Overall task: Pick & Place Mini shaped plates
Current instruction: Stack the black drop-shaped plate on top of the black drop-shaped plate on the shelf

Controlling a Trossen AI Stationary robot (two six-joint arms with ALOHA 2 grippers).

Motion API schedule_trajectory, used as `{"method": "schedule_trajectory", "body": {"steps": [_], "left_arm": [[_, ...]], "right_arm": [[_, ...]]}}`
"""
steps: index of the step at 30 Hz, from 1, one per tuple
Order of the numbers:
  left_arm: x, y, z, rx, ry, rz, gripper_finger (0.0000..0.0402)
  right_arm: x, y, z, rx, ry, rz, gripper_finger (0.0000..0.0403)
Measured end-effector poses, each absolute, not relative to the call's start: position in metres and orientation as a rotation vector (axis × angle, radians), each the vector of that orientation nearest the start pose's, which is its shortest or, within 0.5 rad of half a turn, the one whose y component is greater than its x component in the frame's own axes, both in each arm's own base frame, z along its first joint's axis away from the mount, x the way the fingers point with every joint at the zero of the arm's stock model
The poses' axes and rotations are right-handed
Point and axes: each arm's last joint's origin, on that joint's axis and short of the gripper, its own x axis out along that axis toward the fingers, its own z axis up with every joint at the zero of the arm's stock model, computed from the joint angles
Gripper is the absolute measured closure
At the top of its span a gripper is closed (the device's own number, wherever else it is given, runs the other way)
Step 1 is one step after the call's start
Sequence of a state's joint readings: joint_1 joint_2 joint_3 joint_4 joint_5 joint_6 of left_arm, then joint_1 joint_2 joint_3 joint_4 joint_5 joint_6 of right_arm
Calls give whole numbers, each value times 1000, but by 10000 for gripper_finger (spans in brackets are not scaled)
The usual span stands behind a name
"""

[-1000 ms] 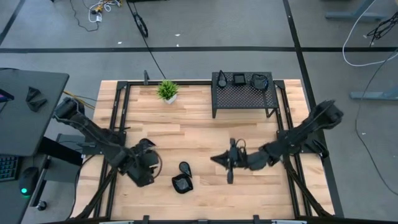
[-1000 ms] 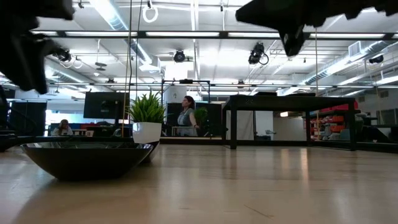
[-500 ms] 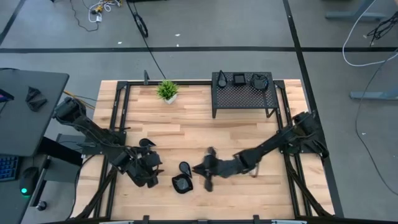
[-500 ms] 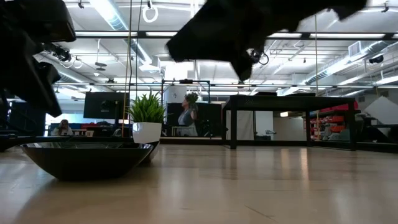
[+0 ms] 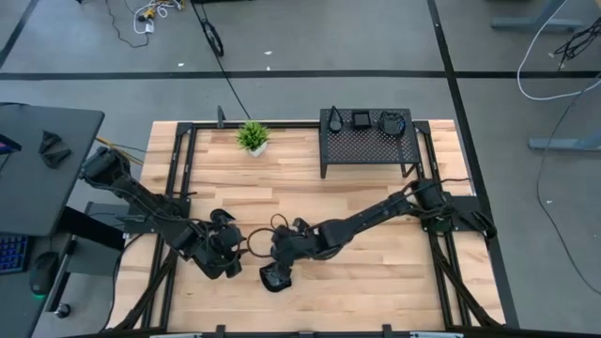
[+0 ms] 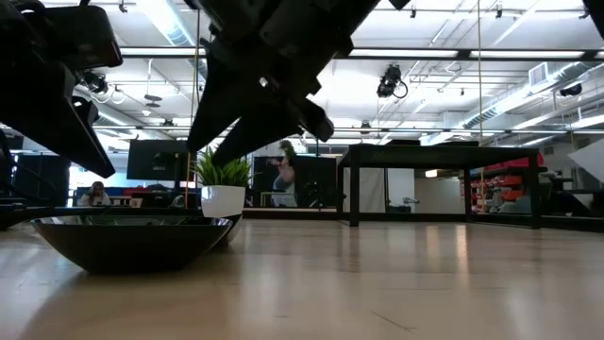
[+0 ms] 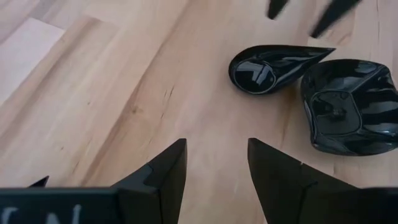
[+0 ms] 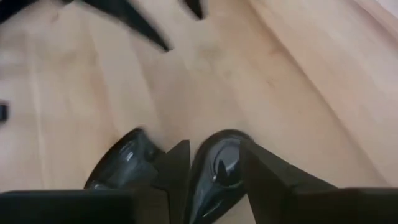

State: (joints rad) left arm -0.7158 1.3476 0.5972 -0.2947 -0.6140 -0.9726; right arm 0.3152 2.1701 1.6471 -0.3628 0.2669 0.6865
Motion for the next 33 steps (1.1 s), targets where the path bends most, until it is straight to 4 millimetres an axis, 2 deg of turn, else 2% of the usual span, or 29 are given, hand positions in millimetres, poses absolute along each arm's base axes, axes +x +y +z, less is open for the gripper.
{"method": "schedule_trajectory", "body": {"steps": [5,14,19,25,28,33], "left_arm": [[182,-136,159,-265,758,305,225],[182,-136,159,-262,747,314,225],[182,-136,159,-264,746,314,225],[182,-136,159,-264,746,314,225],[182,-136,159,-261,747,314,225],[182,-136,159,-260,747,314,225]], "right_arm": [[450,128,172,488,864,-342,267],[443,141,164,551,952,-319,268],[442,141,158,586,970,-354,268],[446,139,139,609,1031,-334,268],[449,137,136,628,1035,-318,269],[449,135,136,635,1039,-315,300]]}}
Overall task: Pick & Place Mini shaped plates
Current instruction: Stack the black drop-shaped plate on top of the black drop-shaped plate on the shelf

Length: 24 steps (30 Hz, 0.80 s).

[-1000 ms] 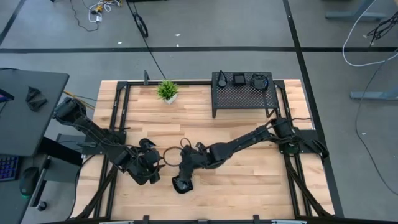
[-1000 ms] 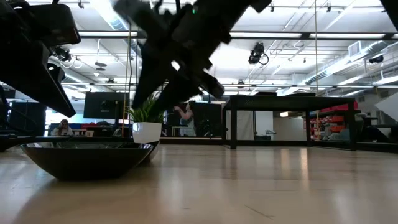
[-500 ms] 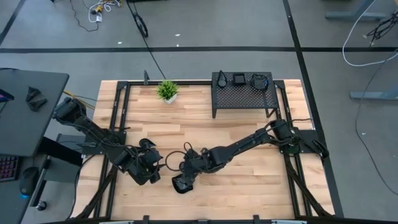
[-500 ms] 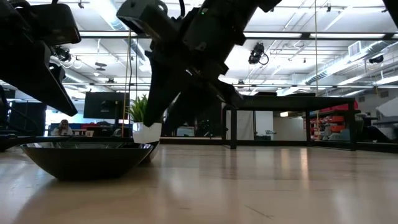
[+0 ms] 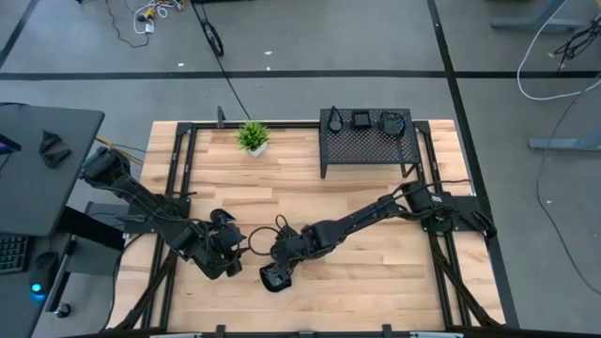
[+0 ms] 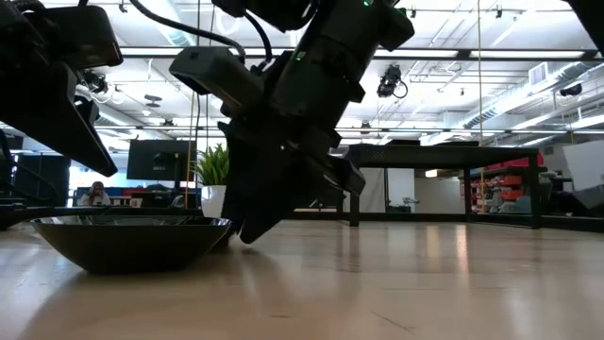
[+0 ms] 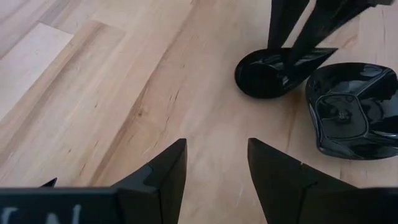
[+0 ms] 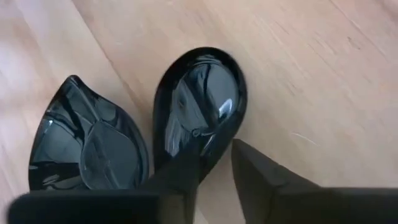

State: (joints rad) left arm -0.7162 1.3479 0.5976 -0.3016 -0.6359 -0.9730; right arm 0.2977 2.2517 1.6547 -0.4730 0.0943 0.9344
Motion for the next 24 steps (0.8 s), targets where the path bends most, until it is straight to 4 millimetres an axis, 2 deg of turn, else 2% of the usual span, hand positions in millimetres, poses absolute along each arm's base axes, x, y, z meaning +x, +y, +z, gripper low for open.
{"method": "schedule_trajectory", "body": {"steps": [8,15,20,24], "left_arm": [[182,-136,159,-260,748,314,225],[189,-138,164,-260,662,310,225],[209,-139,179,-256,494,235,225],[225,-132,190,-288,407,183,225]], "right_arm": [[448,132,139,508,1060,-248,394],[436,121,163,301,1131,-157,387],[429,121,188,86,1101,-11,397],[427,121,203,18,1046,-23,400]]}}
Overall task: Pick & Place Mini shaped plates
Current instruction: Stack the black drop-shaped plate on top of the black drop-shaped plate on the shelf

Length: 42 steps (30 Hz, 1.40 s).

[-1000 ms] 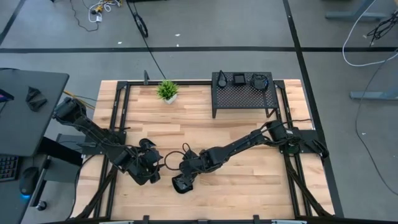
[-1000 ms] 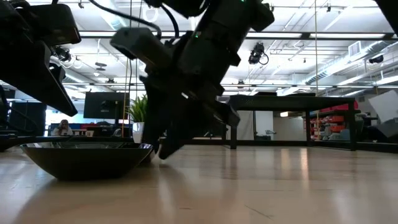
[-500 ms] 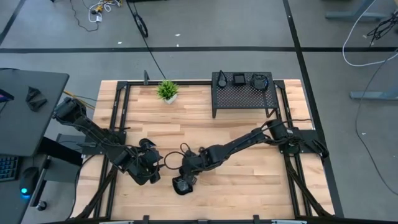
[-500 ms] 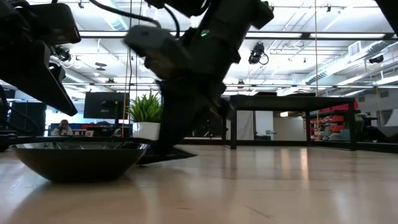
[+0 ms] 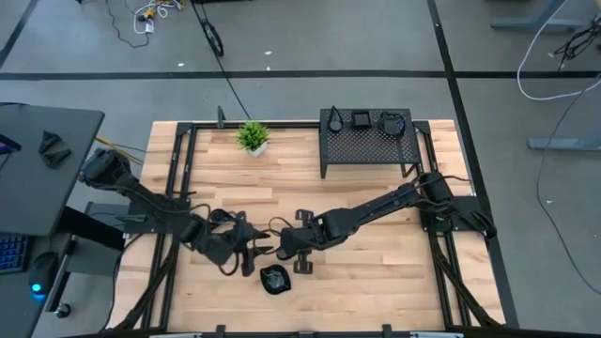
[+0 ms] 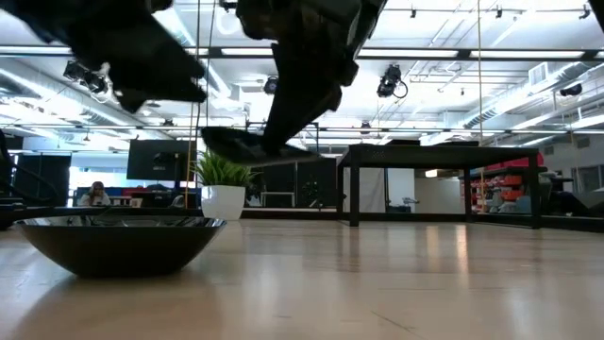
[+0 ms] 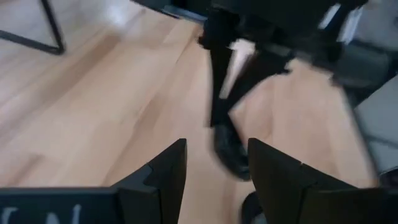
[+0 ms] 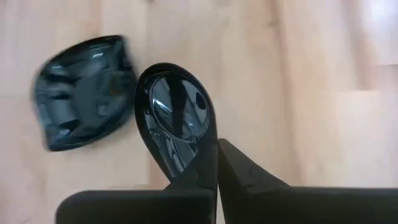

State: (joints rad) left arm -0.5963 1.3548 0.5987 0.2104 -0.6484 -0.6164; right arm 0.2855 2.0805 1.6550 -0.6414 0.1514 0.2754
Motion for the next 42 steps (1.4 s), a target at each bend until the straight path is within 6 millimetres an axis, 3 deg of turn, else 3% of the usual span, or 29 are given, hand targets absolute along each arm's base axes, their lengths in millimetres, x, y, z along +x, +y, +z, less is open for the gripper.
{"method": "schedule_trajectory", "body": {"steps": [7,16,21,25,28,31,37,42], "left_arm": [[240,-112,191,-420,452,109,225],[250,-103,182,-387,475,110,225],[251,-102,179,-381,487,119,225],[250,-103,179,-382,487,117,225],[250,-103,179,-381,489,118,225],[250,-103,179,-381,490,118,225],[250,-103,179,-383,490,119,225],[250,-103,179,-383,490,119,225]], "right_arm": [[424,118,211,-41,1008,-121,397],[423,118,212,-43,1018,-97,398],[414,115,206,-193,1149,63,398],[406,117,199,-392,1208,350,398],[395,117,182,-562,1224,617,398],[385,115,166,-739,1234,767,394],[375,109,150,-917,1279,817,392],[374,108,149,-933,1293,809,386]]}}
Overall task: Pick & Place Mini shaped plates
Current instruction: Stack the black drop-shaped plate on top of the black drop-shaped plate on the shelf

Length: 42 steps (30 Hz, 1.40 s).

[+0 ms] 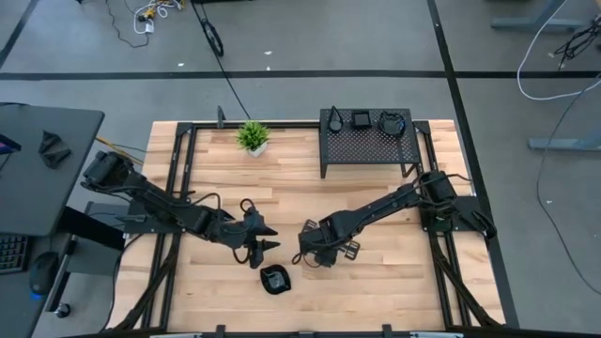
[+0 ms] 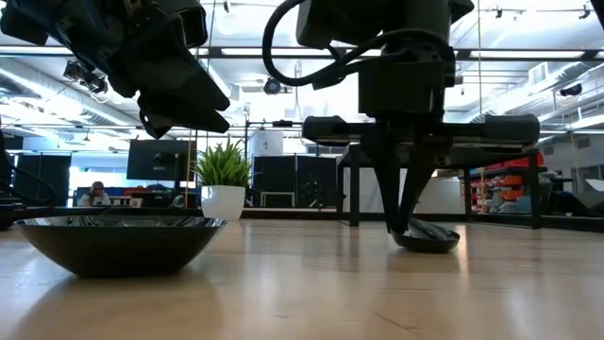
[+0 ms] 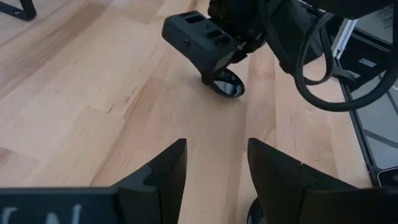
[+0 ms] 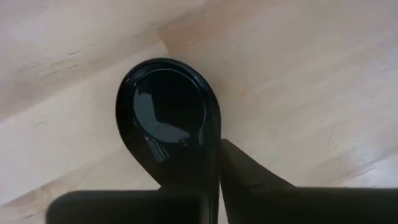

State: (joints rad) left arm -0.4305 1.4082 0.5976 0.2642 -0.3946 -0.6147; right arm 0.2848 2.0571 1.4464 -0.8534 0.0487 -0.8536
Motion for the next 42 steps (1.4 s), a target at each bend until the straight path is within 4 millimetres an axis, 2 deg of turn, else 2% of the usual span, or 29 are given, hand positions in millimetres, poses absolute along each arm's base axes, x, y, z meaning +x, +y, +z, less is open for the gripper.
{"method": "schedule_trajectory", "body": {"steps": [4,9,13,16,18,20,23,28,31,35,42], "left_arm": [[250,-103,179,-383,490,119,225],[250,-103,179,-383,490,119,225],[250,-103,179,-382,492,119,225],[250,-103,178,-380,495,120,225],[250,-103,178,-380,495,120,225],[250,-103,178,-379,496,120,225],[250,-103,178,-378,497,120,225],[250,-103,178,-377,499,120,225],[249,-103,178,-369,501,119,225],[249,-103,178,-352,502,115,225],[249,-103,178,-353,502,115,225]], "right_arm": [[373,107,149,-939,1319,749,350],[372,108,165,-774,1340,587,280],[367,113,195,-458,1309,299,242],[360,114,215,-132,1277,63,232],[352,113,220,101,1263,-111,234],[342,115,212,290,1261,-300,240],[327,122,192,543,1221,-528,253],[315,135,160,708,1119,-599,273],[312,138,152,748,1061,-616,286],[306,135,143,761,1065,-670,311],[304,133,137,752,1043,-669,351]]}}
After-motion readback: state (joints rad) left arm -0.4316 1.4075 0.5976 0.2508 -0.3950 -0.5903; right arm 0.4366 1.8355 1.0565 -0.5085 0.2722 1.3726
